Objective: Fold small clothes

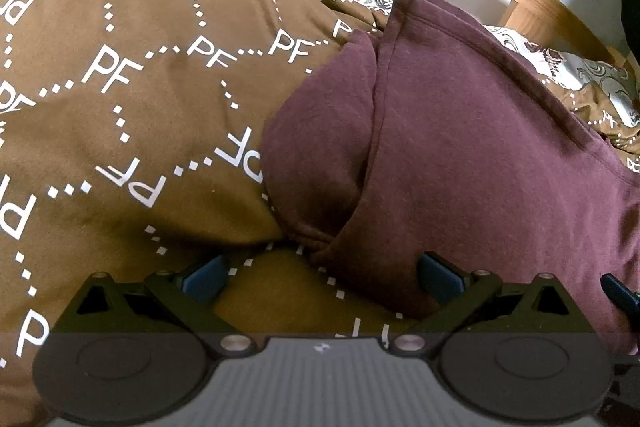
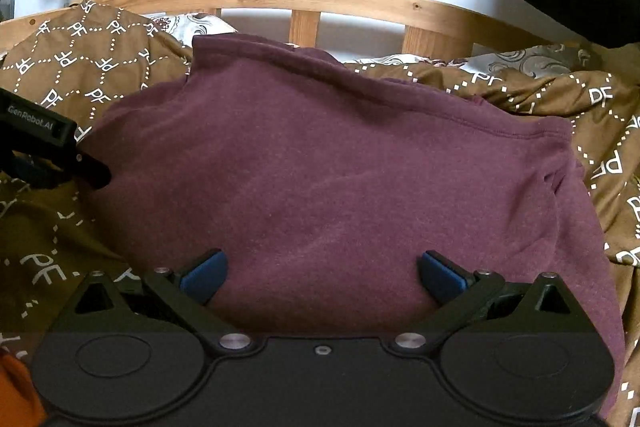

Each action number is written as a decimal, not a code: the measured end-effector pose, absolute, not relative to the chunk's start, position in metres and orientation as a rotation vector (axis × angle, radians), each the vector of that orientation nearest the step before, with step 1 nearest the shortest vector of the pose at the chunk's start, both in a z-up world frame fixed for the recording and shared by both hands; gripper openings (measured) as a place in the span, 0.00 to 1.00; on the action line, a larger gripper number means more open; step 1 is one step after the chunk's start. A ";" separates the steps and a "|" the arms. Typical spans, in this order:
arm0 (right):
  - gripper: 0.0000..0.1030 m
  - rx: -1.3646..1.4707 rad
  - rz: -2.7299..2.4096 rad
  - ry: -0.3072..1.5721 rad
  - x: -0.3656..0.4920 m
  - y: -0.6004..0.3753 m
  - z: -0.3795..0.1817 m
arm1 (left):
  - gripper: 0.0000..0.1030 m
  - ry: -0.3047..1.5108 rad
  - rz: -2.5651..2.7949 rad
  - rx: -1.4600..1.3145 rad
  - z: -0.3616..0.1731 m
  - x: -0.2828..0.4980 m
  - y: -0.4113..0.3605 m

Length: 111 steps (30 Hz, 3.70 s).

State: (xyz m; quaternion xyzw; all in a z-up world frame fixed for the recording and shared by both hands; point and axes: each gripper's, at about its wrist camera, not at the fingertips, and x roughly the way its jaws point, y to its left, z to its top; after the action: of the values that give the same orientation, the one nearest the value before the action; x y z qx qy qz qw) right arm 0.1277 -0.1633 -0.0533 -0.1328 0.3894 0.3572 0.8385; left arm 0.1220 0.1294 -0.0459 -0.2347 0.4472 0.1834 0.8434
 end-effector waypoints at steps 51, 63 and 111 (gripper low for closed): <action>1.00 -0.210 0.774 0.850 0.134 -0.175 -0.057 | 0.99 0.977 0.233 -0.273 -0.031 0.193 0.151; 1.00 -0.208 0.773 0.850 0.134 -0.175 -0.057 | 0.58 0.995 0.271 -0.260 -0.014 0.187 0.143; 0.99 -0.109 0.269 0.869 0.208 -0.309 -0.007 | 0.85 0.740 -0.335 -0.118 0.044 0.173 -0.096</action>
State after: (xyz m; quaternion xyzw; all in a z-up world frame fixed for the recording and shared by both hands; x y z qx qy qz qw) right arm 0.2081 -0.3095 -0.0070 -0.0527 0.4194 0.1296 0.8969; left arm 0.1728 -0.0959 0.0443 -0.0576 0.3596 -0.1629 0.9170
